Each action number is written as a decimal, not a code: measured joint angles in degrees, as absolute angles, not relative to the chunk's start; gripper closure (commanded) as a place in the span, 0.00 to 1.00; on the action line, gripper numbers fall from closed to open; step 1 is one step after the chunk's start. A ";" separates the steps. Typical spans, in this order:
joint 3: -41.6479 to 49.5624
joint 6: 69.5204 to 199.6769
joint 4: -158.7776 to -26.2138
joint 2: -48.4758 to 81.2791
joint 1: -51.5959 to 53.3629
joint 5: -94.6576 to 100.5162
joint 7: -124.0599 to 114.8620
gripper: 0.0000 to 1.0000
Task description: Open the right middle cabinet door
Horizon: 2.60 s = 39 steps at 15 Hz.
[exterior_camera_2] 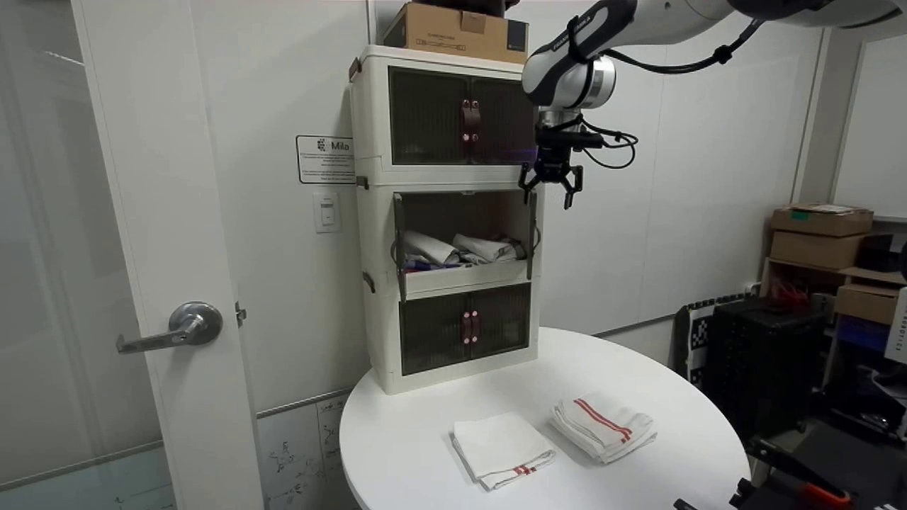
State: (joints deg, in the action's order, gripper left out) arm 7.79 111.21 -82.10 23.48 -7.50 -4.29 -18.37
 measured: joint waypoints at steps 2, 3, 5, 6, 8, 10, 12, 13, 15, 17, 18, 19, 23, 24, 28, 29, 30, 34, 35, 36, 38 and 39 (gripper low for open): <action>7.96 111.40 -83.90 22.36 -8.63 -4.29 -14.79 0.00; 7.99 111.40 -84.51 21.98 -9.24 -4.28 -12.58 0.00; 8.01 111.38 -85.37 21.38 -10.49 -4.26 -6.89 0.00; 8.01 111.36 -85.49 21.21 -11.16 -4.18 -3.25 0.00; 8.01 111.36 -85.49 21.09 -12.50 -3.69 3.88 0.00; 8.01 111.21 -85.14 20.85 -13.88 -3.55 11.39 0.00; 7.99 110.71 -84.36 20.45 -15.02 -3.54 18.60 0.00; 7.97 110.25 -83.86 20.26 -15.46 -3.50 22.11 0.00; 7.82 109.47 -82.90 20.06 -15.90 -3.18 28.34 0.00; 7.41 108.91 -82.12 20.06 -15.97 -2.51 33.58 0.00; 7.07 108.83 -81.86 20.07 -15.96 -2.21 35.80 0.00; 6.68 108.81 -81.69 20.07 -15.92 -2.17 37.68 0.00; 4.28 107.27 -80.83 20.00 -15.39 -3.26 40.57 0.00; 3.69 105.80 -80.30 19.86 -15.14 -4.37 40.24 0.00; 1.97 101.60 -78.34 18.02 -13.11 -7.81 34.78 0.00; 1.89 101.59 -78.26 17.28 -12.11 -7.45 32.20 0.00; 1.86 101.85 -78.30 16.50 -10.93 -6.44 29.13 0.00; 1.14 103.42 -80.01 15.08 -5.66 -1.45 18.09 0.00; 0.93 104.71 -81.16 15.21 -4.48 -0.54 15.60 0.00; 0.85 106.29 -82.47 15.46 -3.40 0.22 13.15 0.00; 0.85 110.38 -85.47 16.02 -1.94 2.04 8.19 0.00; 0.88 112.34 -87.06 16.22 -1.61 2.93 6.03 0.00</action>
State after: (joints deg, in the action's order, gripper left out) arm 0.88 112.34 -87.06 16.22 -1.61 2.93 6.03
